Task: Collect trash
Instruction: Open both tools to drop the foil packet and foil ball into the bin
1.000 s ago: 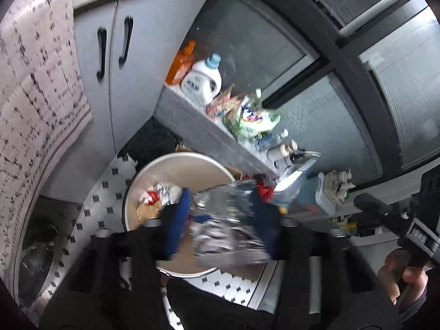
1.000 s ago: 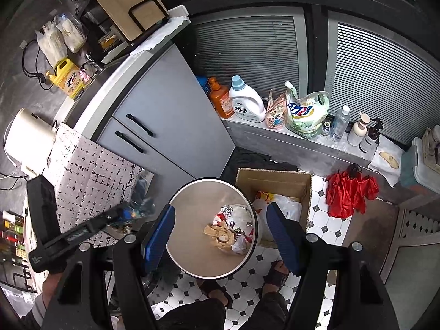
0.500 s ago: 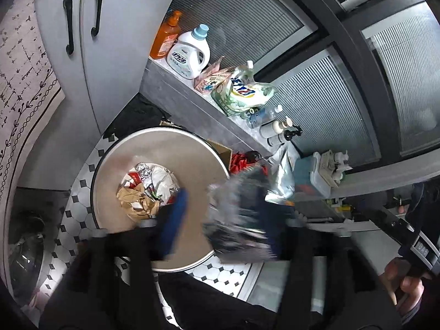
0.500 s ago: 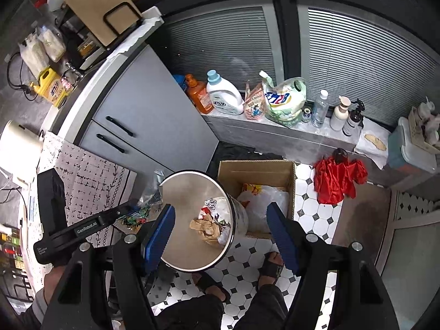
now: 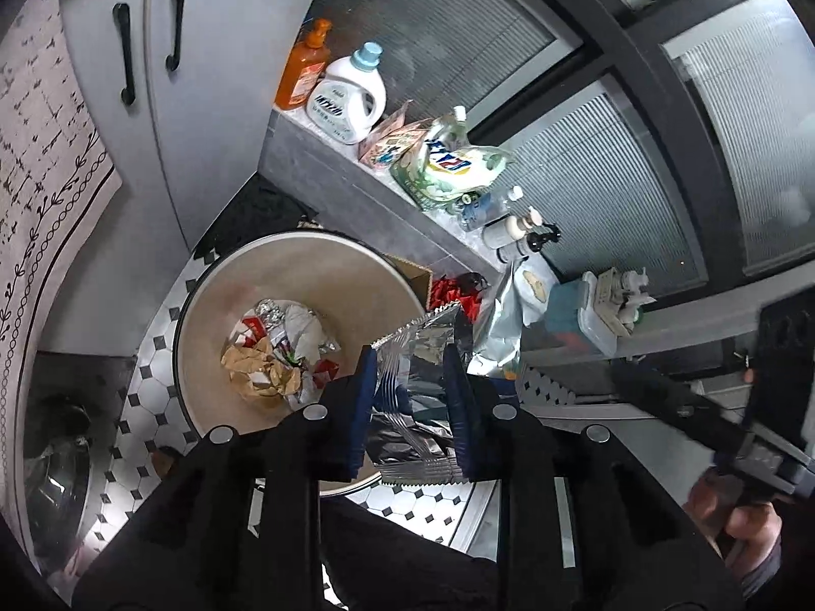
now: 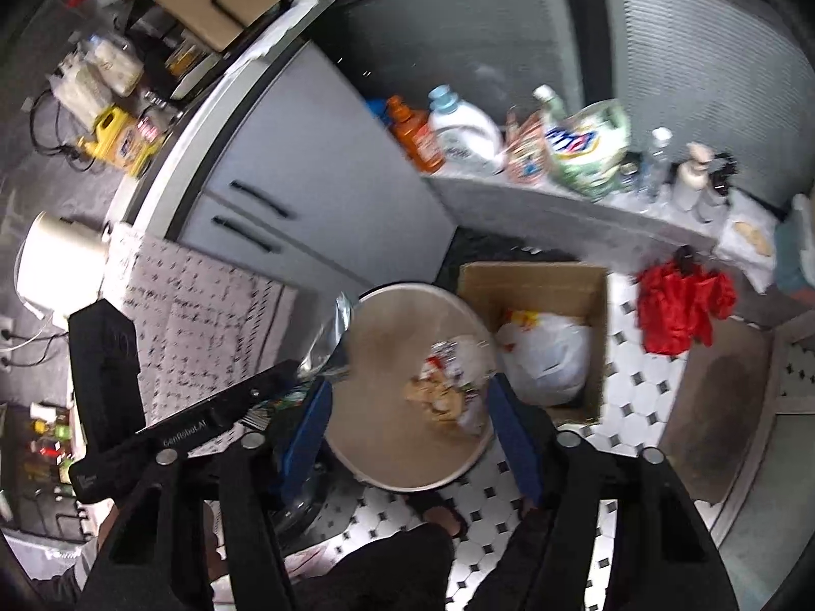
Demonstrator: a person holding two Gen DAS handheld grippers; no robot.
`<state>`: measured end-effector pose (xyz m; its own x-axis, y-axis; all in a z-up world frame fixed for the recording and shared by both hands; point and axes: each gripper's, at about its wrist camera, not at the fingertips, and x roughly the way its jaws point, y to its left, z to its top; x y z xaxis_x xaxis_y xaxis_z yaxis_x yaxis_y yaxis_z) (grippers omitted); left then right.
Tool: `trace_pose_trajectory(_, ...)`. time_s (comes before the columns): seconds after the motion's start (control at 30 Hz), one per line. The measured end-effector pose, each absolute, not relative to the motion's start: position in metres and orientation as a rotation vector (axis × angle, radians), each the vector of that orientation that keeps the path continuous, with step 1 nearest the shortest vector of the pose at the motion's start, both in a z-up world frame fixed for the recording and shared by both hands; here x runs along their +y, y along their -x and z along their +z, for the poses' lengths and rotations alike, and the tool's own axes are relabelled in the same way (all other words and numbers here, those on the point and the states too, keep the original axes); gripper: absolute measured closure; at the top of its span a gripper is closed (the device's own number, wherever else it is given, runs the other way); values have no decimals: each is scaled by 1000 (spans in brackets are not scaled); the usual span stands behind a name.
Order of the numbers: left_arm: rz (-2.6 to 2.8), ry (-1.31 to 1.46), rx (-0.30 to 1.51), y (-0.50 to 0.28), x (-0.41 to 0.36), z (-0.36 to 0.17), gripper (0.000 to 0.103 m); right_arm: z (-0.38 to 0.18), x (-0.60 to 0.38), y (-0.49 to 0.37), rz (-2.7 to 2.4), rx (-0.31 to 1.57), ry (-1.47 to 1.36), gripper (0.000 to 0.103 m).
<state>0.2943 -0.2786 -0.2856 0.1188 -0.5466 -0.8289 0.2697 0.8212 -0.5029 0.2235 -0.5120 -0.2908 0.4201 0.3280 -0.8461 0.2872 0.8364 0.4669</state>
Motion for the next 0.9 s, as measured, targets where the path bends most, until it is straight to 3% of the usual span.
trace_pose_trajectory(0.17,-616,264,1323,-295,-276,-285,77,-310,-494,-239,103,1202,-669,59)
trace_pose_trajectory(0.53,-637,287,1326,-295,-273,-294,77,-336,-490,-263,151,1237,-747,60)
trace_pose_trajectory(0.67,-640,338,1308,-297,-270,-294,77,-358,-490,-267,126,1304,-759,67)
trace_pose_trajectory(0.9,-622,355,1309,-304,-269,-298,77,-367,-494,-266,114,1324,-739,69)
